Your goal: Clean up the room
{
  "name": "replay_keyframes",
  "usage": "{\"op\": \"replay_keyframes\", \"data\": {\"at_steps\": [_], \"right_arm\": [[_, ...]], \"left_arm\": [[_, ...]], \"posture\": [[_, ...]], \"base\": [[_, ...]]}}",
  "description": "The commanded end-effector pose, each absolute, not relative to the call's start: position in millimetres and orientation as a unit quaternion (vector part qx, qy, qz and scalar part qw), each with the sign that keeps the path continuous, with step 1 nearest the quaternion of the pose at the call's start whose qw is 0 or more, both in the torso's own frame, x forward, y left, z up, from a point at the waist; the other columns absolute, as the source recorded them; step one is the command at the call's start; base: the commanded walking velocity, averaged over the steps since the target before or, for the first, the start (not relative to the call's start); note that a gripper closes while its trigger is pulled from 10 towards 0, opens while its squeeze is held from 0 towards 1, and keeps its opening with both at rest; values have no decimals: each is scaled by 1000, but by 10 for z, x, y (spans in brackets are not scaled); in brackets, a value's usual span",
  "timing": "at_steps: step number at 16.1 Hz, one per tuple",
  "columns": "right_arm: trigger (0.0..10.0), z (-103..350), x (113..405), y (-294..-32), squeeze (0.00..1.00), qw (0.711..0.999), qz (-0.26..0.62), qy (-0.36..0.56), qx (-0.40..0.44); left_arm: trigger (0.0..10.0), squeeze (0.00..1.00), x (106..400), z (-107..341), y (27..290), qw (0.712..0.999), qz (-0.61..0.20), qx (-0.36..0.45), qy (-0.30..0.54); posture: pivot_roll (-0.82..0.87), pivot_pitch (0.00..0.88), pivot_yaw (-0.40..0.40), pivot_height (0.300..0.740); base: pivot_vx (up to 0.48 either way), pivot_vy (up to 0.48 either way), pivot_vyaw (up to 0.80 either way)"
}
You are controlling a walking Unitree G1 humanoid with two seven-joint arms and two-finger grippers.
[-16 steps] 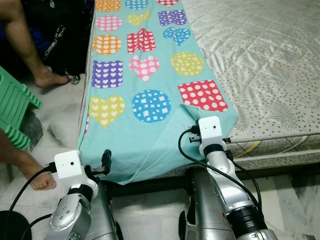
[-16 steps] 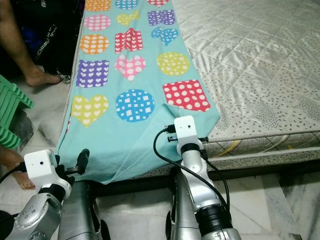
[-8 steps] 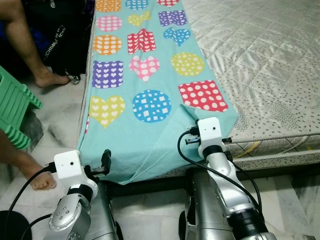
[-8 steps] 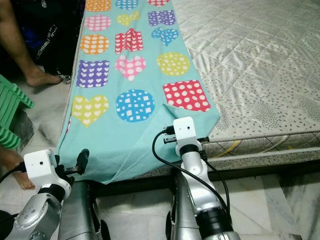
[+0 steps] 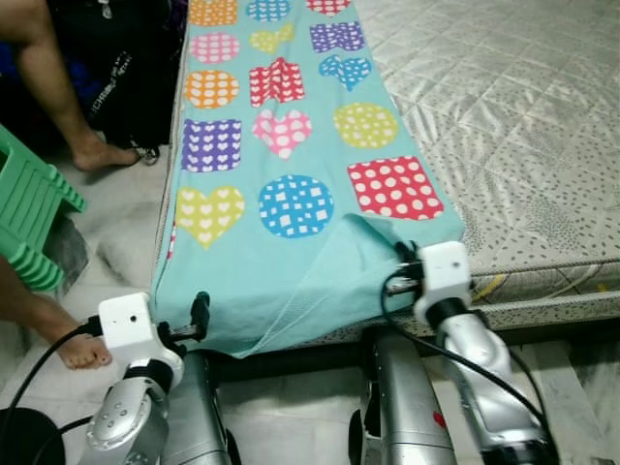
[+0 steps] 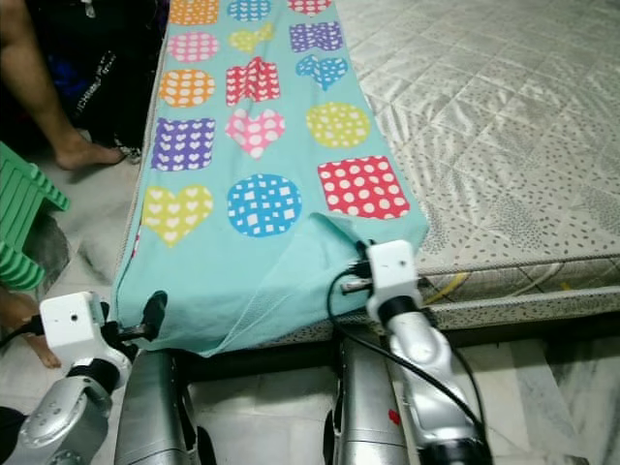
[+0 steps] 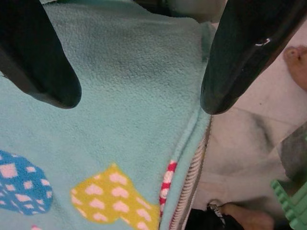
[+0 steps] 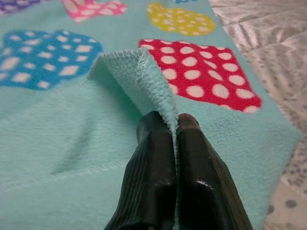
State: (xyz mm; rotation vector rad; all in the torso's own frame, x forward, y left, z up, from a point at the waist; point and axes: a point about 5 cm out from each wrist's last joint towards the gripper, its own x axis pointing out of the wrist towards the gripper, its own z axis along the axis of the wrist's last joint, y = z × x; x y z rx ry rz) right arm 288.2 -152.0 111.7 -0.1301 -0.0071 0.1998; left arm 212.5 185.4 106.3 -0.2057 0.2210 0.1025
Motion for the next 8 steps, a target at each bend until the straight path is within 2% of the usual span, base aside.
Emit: {"op": "replay_keyframes", "data": {"at_steps": [1,8], "right_arm": [[0,1139,2824,-1519,0,993,112,-3,-45],[0,1153,2518,-1688,0,985,171,24,-1]], "left_arm": [[10000,0,2082,1040,1875,986,50,-100,121],[10000,0,2038,1023,1893,986,44,-98,127]], "posture": [[-26,162,27,482],[-34,155,33,482]], "base": [[0,0,0],[0,0,0]]}}
